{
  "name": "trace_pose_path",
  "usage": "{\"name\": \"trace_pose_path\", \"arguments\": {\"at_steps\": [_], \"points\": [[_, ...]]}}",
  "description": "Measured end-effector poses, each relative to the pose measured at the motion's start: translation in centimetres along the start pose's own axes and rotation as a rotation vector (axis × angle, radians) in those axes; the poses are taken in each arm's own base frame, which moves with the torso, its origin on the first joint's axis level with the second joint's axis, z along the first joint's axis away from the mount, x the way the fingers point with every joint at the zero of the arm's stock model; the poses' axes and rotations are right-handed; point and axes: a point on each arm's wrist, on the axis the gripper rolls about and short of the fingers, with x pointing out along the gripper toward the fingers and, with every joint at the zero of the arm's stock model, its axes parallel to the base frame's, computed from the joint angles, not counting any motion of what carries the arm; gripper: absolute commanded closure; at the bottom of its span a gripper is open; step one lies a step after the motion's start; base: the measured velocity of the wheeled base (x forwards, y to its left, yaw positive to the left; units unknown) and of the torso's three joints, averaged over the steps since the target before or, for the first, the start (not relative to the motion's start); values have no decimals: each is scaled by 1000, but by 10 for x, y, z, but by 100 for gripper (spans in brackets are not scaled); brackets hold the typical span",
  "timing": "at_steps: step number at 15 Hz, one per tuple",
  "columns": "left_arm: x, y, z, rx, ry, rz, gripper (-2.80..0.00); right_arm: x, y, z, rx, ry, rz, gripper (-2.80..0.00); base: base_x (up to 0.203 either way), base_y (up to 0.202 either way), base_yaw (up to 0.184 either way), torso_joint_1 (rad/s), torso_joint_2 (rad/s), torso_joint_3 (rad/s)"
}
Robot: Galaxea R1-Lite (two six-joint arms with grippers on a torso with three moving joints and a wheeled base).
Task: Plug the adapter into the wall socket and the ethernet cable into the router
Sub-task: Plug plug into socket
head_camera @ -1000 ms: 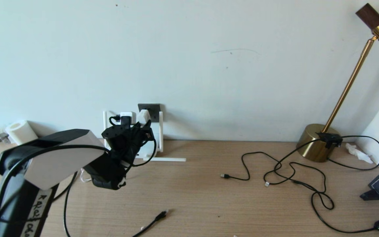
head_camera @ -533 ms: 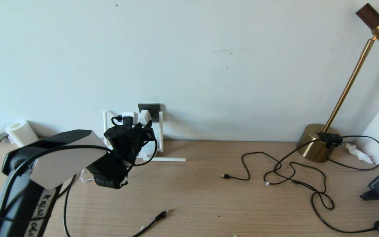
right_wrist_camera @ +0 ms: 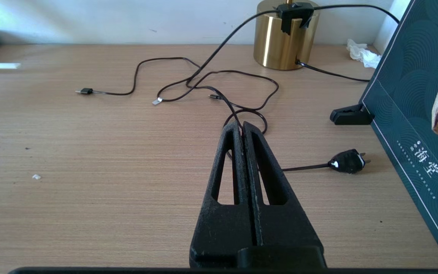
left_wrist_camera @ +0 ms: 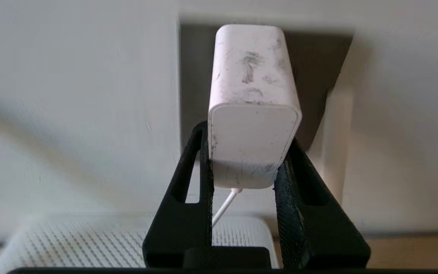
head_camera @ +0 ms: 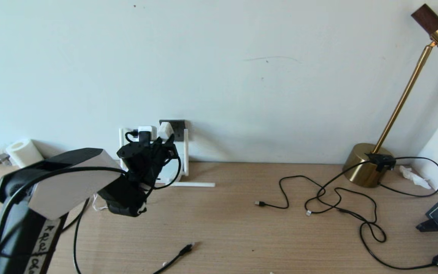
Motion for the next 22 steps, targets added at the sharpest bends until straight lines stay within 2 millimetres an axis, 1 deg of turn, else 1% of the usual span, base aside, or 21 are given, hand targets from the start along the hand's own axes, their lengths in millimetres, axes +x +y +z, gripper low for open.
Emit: {"name": "trace_pose_path", "arguments": {"at_steps": [9,22], "points": [[-4,-4,0,3,25,-9,0,0,0,0,-1,1,0,0,0,0,0,0,0,0],[1,-1,-3,25,45,-20,0,0,0,0,0,1,0,0,0,0,0,0,0,0]]}}
